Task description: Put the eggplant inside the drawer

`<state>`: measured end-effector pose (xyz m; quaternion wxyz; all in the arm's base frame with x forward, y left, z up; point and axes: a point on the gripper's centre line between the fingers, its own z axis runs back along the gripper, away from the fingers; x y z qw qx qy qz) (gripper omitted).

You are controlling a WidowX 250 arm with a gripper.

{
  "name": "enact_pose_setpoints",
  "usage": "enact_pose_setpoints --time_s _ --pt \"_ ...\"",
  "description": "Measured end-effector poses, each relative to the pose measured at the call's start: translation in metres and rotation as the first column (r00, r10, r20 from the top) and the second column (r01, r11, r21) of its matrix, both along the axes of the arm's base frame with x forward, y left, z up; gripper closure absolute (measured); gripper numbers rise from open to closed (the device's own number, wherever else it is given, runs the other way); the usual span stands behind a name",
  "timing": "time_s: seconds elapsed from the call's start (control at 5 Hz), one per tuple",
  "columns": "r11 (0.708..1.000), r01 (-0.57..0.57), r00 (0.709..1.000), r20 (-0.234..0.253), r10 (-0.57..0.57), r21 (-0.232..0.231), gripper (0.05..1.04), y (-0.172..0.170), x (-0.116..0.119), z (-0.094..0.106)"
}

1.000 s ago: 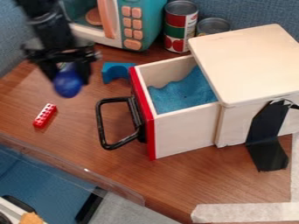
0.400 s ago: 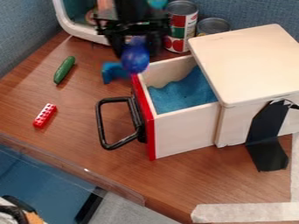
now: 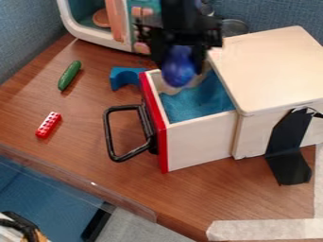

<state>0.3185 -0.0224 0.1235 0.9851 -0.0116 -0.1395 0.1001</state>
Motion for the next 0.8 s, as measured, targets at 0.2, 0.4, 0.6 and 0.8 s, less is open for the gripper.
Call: enact_pose_setpoints --time_s 0.2,0.4,0.6,0.8 --pt "1.000 0.023 1.000 0.012 -0.023 0.020 0.351 -0.019 0.004 -0.008" --pt "0.999 0.027 0.999 0.031 -0.028 0.036 0.351 -0.023 0.011 -0.009" --pt "0.998 0.028 0.998 0.055 -0.031 0.053 0.351 -0.021 0.017 -0.008" --pt "0.998 0.032 0.998 0.053 -0.035 0.062 0.351 -0.019 0.016 -0.011"
